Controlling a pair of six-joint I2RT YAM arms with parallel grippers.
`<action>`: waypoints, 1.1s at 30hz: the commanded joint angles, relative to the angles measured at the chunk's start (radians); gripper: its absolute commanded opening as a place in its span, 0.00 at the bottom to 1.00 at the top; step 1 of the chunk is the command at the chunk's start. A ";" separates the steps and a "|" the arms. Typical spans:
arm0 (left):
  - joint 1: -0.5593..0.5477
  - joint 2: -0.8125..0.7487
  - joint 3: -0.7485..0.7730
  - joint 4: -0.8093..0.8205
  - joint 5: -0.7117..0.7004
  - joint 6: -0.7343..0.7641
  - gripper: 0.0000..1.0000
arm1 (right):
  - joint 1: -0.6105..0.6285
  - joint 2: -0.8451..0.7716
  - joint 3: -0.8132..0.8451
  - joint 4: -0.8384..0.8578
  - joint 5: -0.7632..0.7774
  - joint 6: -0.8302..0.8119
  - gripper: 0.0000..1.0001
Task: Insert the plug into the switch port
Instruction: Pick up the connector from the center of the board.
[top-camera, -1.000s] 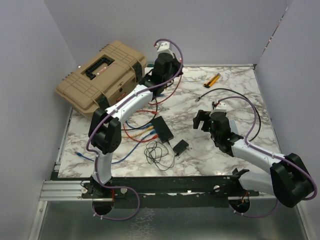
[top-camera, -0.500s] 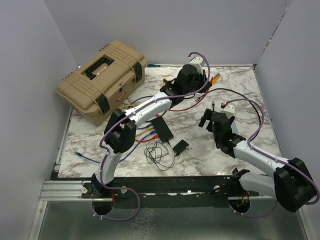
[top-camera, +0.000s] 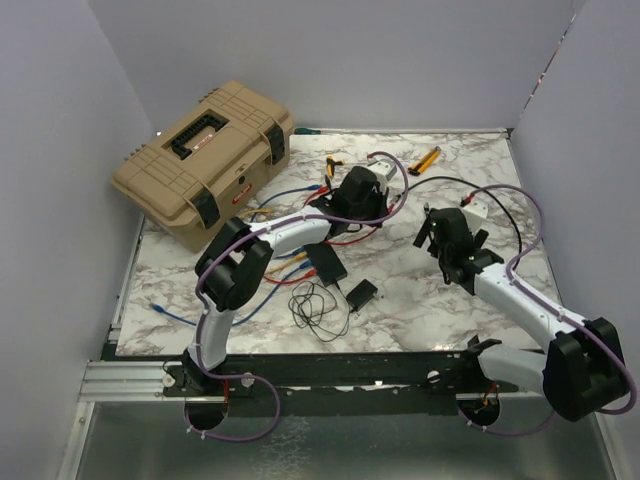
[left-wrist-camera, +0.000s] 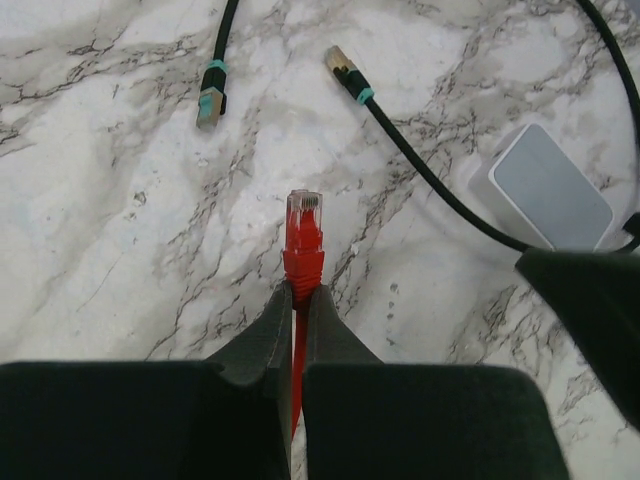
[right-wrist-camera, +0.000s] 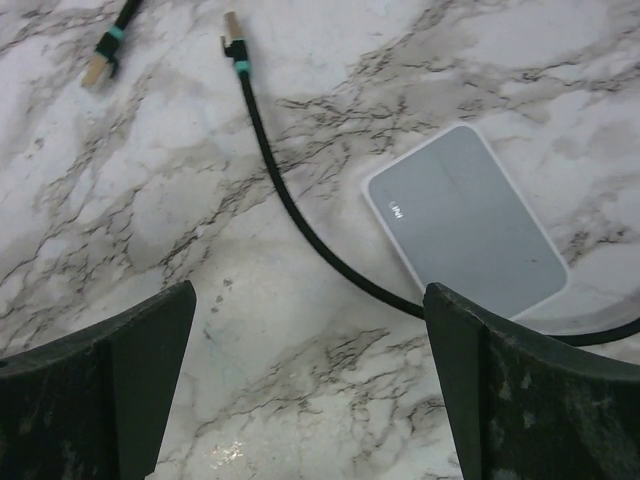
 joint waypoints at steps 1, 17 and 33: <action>-0.004 -0.106 -0.096 0.108 0.054 0.096 0.00 | -0.119 0.048 0.072 -0.193 -0.015 0.030 1.00; -0.006 -0.180 -0.261 0.169 0.097 0.135 0.00 | -0.463 0.201 0.098 -0.190 -0.341 0.119 1.00; -0.011 -0.184 -0.269 0.151 0.048 0.159 0.00 | -0.421 0.272 0.151 0.040 -1.006 -0.161 0.89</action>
